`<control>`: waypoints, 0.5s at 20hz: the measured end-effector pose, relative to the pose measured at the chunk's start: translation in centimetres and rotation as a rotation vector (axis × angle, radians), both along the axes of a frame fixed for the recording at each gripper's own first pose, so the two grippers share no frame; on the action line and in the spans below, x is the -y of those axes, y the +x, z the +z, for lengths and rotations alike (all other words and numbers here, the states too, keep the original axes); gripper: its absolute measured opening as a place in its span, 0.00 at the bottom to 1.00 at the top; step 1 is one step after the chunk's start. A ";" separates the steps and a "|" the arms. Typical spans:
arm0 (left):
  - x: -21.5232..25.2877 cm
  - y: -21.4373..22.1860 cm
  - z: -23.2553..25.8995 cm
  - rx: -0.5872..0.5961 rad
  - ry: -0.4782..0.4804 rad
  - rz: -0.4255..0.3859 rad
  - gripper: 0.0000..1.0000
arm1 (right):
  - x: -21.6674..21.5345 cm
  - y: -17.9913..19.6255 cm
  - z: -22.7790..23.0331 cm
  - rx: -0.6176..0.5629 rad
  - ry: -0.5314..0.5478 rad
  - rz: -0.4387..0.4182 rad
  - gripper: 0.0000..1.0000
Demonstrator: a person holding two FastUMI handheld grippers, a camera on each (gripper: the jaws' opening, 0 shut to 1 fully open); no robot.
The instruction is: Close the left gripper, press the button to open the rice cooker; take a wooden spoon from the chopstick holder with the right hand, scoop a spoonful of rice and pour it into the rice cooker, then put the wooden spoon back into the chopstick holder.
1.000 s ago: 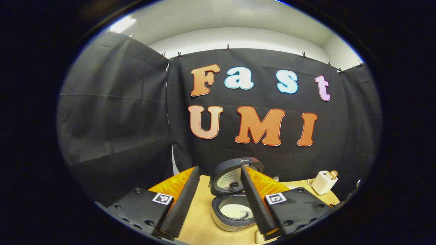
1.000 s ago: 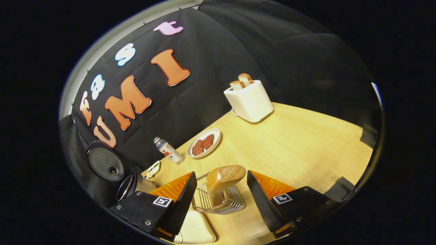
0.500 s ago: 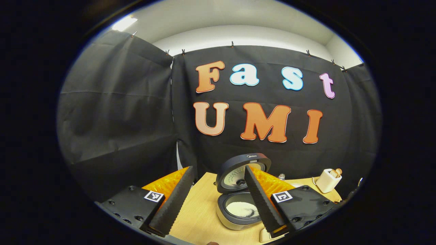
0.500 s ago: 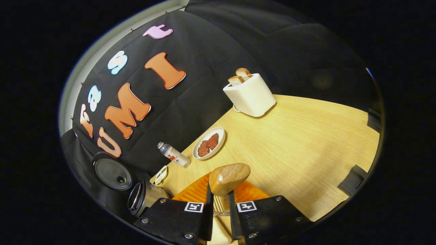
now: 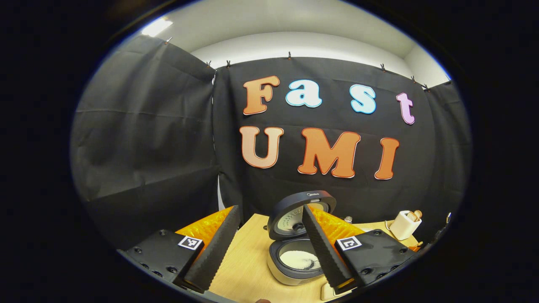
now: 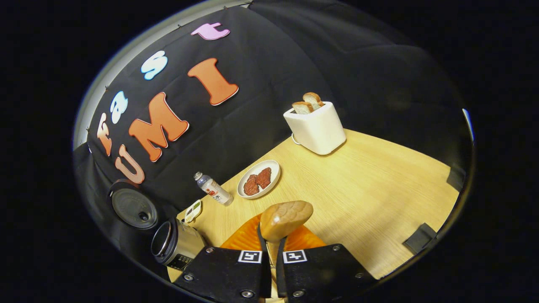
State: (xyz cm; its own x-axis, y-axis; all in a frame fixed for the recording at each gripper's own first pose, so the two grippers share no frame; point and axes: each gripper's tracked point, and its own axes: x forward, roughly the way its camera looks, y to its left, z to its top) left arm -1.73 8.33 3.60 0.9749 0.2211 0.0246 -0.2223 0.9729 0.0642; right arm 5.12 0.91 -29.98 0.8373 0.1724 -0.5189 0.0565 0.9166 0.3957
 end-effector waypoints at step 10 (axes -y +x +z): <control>-1.7 -1.3 -0.3 0.004 -0.021 -0.040 1.00 | -5.4 -4.1 10.8 0.157 -0.113 0.144 0.04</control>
